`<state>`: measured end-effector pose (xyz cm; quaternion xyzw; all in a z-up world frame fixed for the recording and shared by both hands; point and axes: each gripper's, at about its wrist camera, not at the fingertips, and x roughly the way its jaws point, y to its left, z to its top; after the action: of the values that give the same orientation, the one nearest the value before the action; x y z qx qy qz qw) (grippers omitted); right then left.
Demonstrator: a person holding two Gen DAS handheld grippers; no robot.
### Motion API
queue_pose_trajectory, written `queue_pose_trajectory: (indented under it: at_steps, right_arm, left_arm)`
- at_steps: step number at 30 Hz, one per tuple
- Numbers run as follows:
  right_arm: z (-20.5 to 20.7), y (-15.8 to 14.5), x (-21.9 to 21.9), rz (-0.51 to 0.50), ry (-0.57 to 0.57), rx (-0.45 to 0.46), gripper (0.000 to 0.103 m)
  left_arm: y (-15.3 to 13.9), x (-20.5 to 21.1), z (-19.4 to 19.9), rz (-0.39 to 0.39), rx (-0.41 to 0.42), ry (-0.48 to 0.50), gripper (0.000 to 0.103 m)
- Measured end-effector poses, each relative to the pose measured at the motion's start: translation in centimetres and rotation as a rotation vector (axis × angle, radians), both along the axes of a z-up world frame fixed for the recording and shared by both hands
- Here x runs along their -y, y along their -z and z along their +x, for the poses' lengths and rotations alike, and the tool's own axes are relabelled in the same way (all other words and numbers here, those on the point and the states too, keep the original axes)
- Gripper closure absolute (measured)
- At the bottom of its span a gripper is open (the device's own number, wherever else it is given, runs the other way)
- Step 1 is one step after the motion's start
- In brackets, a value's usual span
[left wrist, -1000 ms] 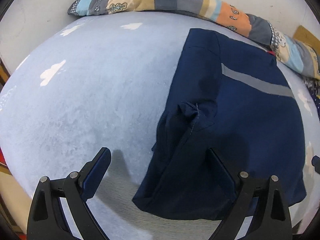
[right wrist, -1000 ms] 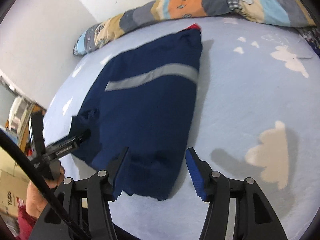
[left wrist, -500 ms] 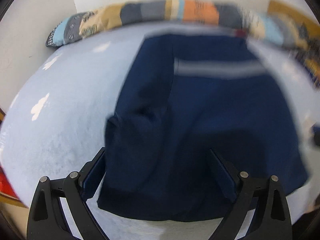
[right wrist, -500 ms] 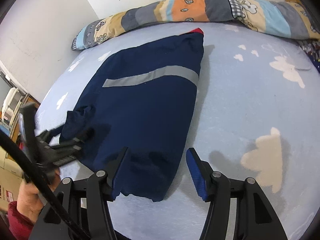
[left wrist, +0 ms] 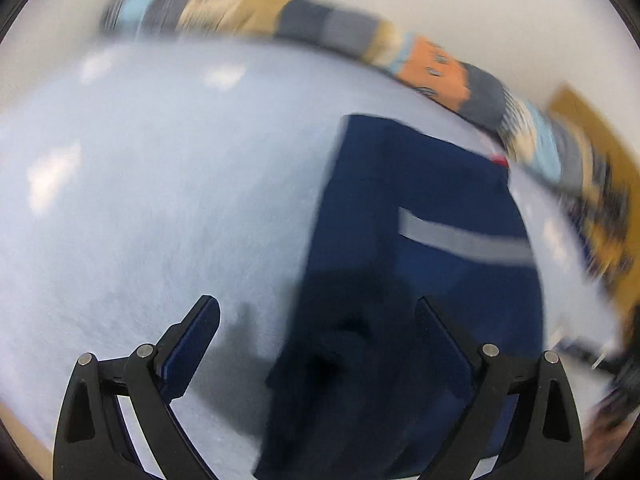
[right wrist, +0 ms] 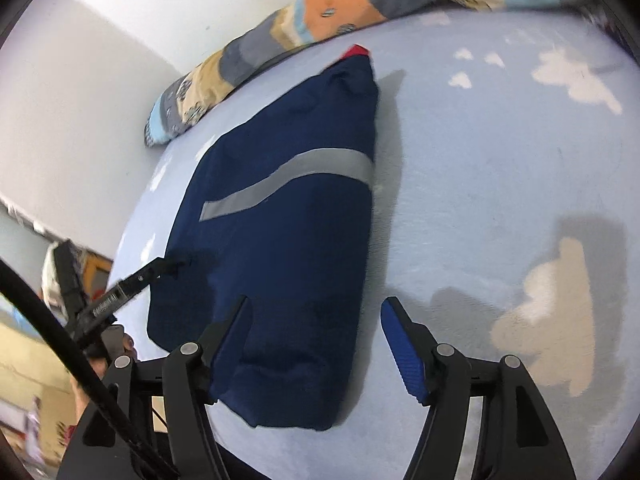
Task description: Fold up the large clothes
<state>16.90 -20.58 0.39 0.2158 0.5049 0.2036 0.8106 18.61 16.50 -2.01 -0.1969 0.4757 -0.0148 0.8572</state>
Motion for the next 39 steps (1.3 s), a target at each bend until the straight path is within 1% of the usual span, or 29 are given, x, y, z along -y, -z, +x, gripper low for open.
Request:
queue_pose_trajectory:
  at_steps: [3,5,6,10,13,14,15,16,17,20,21,22,23,24,25,27,28,29,30,32,34,35,37,39]
  right_arm:
    - [0.7,0.9,0.5,0.025,0.019,-0.032,0.031]
    - [1.0,1.1,0.4,0.026,0.016,-0.035,0.031]
    - [1.1,1.2,0.2,0.022,0.009,-0.035,0.03]
    - [1.4,1.4,-0.4,0.009,-0.014,-0.034,0.029]
    - [1.6,1.8,-0.5,0.004,-0.023,-0.038,0.028]
    - [1.6,1.9,-0.4,0.005,-0.025,-0.039,0.028]
    - [1.8,2.1,-0.3,0.003,-0.025,-0.041,0.028]
    - [2.0,2.2,-0.2,0.007,-0.023,-0.041,0.027]
    - [2.3,2.3,-0.2,0.016,-0.023,-0.042,0.027]
    - [3.3,2.9,-0.2,0.047,-0.02,-0.054,0.026]
    - [3.8,3.2,-0.3,0.052,-0.019,-0.059,0.024]
    - [4.2,3.5,-0.4,0.062,-0.02,-0.063,0.02]
    - [4.8,3.8,-0.5,0.081,-0.021,-0.07,0.019]
    - [5.3,4.2,-0.5,0.103,-0.021,-0.078,0.019]
    - [5.9,4.7,-0.6,0.134,-0.019,-0.083,0.019]
    - [7.0,5.5,-1.2,0.19,-0.035,-0.093,0.019]
    - [7.6,5.9,-2.0,0.21,-0.062,-0.102,0.019]
    - [7.7,5.9,-2.7,0.178,-0.073,-0.092,0.02]
    - [7.8,5.7,-3.7,0.12,-0.089,-0.07,0.021]
    - [7.5,4.6,-5.7,-0.017,-0.121,-0.014,0.032]
    - [6.9,3.3,-6.4,-0.075,-0.128,0.013,0.052]
    - [6.6,2.4,-6.7,-0.095,-0.14,0.043,0.055]
    - [5.9,1.0,-7.0,-0.129,-0.148,0.075,0.06]
    - [5.0,-0.5,-7.0,-0.155,-0.153,0.121,0.061]
  left_arm:
    - [2.6,-3.6,1.9,-0.222,-0.088,-0.032,0.005]
    - [4.1,-4.4,3.0,-0.329,-0.119,-0.005,0.005]
    - [4.4,-4.2,3.4,-0.348,-0.126,0.02,0.005]
    - [5.3,-2.3,4.7,-0.38,-0.155,0.129,0.005]
    - [6.2,-1.4,5.5,-0.44,-0.185,0.193,0.004]
    - [6.4,-1.1,5.8,-0.493,-0.19,0.222,0.004]
    - [6.7,-0.8,6.2,-0.561,-0.198,0.24,0.004]
    - [7.2,-0.5,6.6,-0.65,-0.208,0.258,0.004]
    - [7.4,-0.2,6.7,-0.666,-0.214,0.262,0.004]
    - [7.5,1.0,7.0,-0.616,-0.229,0.274,0.004]
    - [7.2,1.5,7.0,-0.593,-0.23,0.284,0.004]
    - [7.1,1.6,6.7,-0.572,-0.227,0.289,0.004]
    - [6.9,1.9,6.5,-0.551,-0.215,0.286,0.004]
    - [6.9,2.1,6.3,-0.532,-0.207,0.287,0.007]
    - [6.7,2.3,6.1,-0.504,-0.199,0.286,0.012]
    - [6.3,2.9,5.6,-0.428,-0.188,0.268,0.03]
    - [6.2,3.2,5.5,-0.389,-0.187,0.261,0.036]
    - [5.9,3.9,5.2,-0.316,-0.182,0.258,0.049]
    - [5.7,4.5,5.4,-0.275,-0.174,0.253,0.055]
    - [4.9,6.0,5.2,-0.178,-0.151,0.246,0.059]
    - [4.2,6.9,4.5,-0.13,-0.123,0.24,0.059]
    - [3.7,7.2,4.2,-0.109,-0.111,0.24,0.06]
    - [2.4,8.3,3.6,-0.074,-0.075,0.244,0.061]
    - [1.2,9.3,3.1,-0.081,-0.049,0.257,0.061]
